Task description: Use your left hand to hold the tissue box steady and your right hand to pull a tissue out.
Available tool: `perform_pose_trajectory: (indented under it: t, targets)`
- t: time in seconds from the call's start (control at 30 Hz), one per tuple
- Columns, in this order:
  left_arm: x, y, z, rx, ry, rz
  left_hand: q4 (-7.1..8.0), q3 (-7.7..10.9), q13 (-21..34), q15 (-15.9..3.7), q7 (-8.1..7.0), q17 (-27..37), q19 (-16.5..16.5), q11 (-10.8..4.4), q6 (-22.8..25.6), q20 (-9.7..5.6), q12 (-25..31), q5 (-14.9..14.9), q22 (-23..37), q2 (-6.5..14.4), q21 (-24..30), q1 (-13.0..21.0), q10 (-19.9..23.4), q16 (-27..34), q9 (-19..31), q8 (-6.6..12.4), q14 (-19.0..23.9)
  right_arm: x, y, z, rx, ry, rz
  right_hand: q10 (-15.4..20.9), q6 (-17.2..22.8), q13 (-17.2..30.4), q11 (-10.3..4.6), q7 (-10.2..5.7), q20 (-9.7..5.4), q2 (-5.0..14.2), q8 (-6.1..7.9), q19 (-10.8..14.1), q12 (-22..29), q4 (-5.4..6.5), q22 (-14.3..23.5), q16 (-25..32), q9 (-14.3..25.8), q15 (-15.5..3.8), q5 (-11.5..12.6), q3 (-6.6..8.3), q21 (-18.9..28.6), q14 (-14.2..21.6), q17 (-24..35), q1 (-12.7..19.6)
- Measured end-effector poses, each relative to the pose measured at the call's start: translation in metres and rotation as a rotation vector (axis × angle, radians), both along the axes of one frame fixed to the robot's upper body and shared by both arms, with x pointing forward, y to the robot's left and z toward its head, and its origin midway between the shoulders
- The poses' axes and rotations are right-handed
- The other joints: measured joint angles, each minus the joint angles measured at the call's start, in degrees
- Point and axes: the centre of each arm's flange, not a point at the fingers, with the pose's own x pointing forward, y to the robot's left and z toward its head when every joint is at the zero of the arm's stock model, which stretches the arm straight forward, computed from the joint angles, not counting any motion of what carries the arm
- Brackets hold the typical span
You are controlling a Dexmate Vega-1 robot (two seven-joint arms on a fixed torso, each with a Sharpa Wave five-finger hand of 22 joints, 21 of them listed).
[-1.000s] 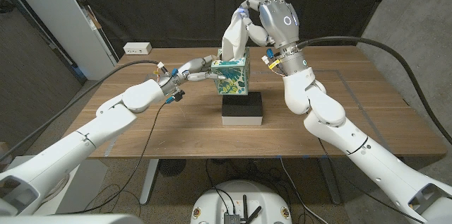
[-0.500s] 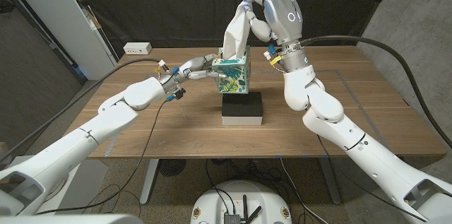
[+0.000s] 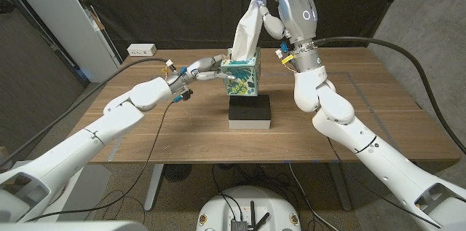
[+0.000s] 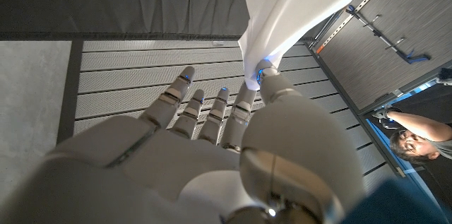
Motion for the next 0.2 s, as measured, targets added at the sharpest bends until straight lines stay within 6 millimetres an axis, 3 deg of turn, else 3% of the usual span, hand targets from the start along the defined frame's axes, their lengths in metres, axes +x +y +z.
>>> perform_pose_trajectory:
  t: [0.2]
  targets:
    - [-0.0003, -0.0021, 0.0016, 0.014, -0.001, -0.006, 0.16, 0.18, 0.0, 0.00, 0.00, 0.0, 0.0, 0.00, 0.0, 0.00, 0.0, 0.0, 0.0, 0.0, 0.0, 0.0, 0.0, 0.0, 0.0, 0.00, 0.0, -0.0065, -0.0051, -0.0013, 0.032, -0.005, 0.006, 0.0, 0.0, 0.1, 0.00, 0.00, 0.00, -0.60, 0.62, 0.0, 0.0, 0.15, 0.0, 0.0, 0.2, 0.00, 0.0, -0.46, 0.0, 0.0, 0.0, 0.6]
